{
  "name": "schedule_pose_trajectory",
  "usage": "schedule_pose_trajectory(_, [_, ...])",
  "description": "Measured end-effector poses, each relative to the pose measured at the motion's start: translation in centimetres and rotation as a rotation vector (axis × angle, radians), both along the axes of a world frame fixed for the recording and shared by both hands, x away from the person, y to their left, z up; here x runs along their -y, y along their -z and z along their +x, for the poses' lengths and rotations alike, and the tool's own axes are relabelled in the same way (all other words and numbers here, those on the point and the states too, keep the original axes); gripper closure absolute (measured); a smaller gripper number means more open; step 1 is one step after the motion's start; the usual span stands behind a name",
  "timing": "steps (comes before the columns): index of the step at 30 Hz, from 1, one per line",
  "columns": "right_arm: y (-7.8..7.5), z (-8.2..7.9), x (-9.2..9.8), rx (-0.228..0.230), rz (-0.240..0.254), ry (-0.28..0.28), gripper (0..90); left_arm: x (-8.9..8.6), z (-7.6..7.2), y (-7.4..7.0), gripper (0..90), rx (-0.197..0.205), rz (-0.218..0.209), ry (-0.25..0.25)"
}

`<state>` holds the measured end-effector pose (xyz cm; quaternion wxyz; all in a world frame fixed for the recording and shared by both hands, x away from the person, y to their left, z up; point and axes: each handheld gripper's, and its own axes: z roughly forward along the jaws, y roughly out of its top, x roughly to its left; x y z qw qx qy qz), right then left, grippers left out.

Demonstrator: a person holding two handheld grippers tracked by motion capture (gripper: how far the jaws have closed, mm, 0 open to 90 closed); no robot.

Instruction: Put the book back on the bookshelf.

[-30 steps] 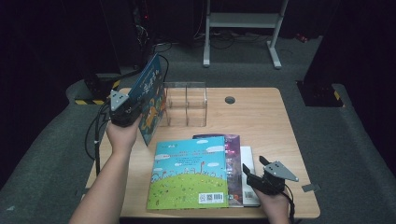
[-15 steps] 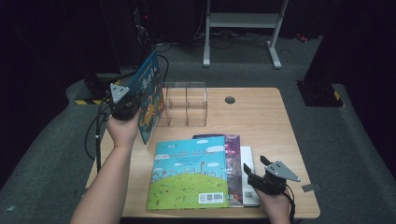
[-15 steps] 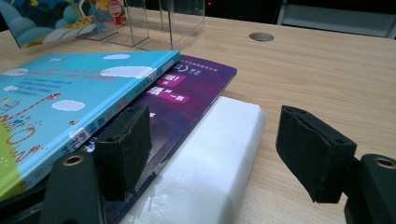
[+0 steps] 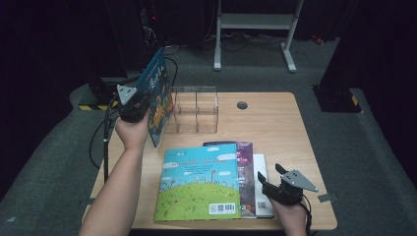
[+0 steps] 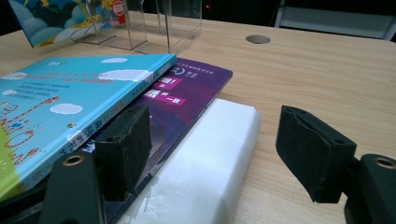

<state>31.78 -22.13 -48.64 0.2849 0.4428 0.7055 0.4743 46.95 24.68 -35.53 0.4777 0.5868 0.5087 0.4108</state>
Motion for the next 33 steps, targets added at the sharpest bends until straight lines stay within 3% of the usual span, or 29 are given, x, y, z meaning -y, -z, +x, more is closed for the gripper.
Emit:
schedule_pose_trajectory(4, [0.0, 0.0, 0.1, 0.001, 0.003, 0.000, 26.8, -0.2, 0.2, 0.4, 83.5, 0.000, -0.019, -0.004])
schedule_pose_trajectory(15, [0.0, 0.0, 0.1, -0.001, 0.001, -0.001, 26.8, -0.1, 0.0, 0.8, 83.4, 0.019, -0.020, -0.012])
schedule_pose_trajectory(23, [0.1, 0.0, 0.0, -0.003, 0.001, -0.002, 26.9, -0.6, -0.6, 1.6, 82.4, 0.033, -0.025, 0.010])
schedule_pose_trajectory(33, [0.1, 0.0, -0.2, -0.003, -0.008, -0.009, 26.8, -1.2, -0.8, 1.8, 75.9, 0.025, -0.035, 0.012])
